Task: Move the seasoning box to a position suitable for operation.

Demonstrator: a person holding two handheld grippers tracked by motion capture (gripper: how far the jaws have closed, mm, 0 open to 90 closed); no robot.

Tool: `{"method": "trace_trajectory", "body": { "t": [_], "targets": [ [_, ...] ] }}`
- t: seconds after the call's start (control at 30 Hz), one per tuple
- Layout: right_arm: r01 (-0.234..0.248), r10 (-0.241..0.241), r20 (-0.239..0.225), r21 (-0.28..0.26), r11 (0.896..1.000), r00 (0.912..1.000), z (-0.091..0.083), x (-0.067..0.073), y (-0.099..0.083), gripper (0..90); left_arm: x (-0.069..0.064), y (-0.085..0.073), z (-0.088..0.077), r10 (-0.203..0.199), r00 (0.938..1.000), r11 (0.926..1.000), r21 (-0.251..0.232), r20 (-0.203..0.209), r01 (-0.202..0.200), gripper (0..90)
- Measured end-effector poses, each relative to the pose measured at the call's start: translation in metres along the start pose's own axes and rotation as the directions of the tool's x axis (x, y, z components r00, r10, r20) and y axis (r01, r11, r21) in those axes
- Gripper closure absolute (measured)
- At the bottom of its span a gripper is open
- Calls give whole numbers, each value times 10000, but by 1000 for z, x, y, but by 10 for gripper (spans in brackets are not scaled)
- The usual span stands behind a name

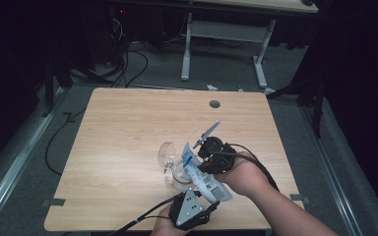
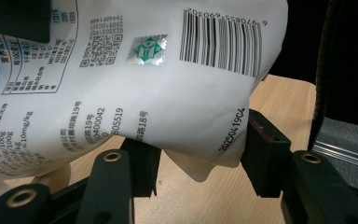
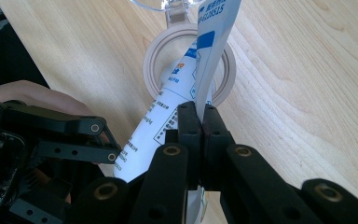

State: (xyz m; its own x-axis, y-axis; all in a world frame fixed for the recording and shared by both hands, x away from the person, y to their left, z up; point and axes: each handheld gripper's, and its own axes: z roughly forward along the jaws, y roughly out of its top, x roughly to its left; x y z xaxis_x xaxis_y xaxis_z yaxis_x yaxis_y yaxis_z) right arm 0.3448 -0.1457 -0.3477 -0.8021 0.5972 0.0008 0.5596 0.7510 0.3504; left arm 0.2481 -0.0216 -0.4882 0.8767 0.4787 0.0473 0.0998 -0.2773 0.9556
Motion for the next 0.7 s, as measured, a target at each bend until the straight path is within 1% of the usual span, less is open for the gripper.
{"method": "trace_trajectory", "body": {
  "t": [0.4, 0.7],
  "targets": [
    [13, -13, 11, 39, 10000, 10000, -1, 0, 2, 894, 1, 2, 0, 29, 10000, 10000, -12, -17, -29, 524],
    [35, -35, 32, -1, 10000, 10000, 0, 0, 3, 894, 1, 3, 0, -38, 10000, 10000, -28, 2, 38, 523]
  ]
}}
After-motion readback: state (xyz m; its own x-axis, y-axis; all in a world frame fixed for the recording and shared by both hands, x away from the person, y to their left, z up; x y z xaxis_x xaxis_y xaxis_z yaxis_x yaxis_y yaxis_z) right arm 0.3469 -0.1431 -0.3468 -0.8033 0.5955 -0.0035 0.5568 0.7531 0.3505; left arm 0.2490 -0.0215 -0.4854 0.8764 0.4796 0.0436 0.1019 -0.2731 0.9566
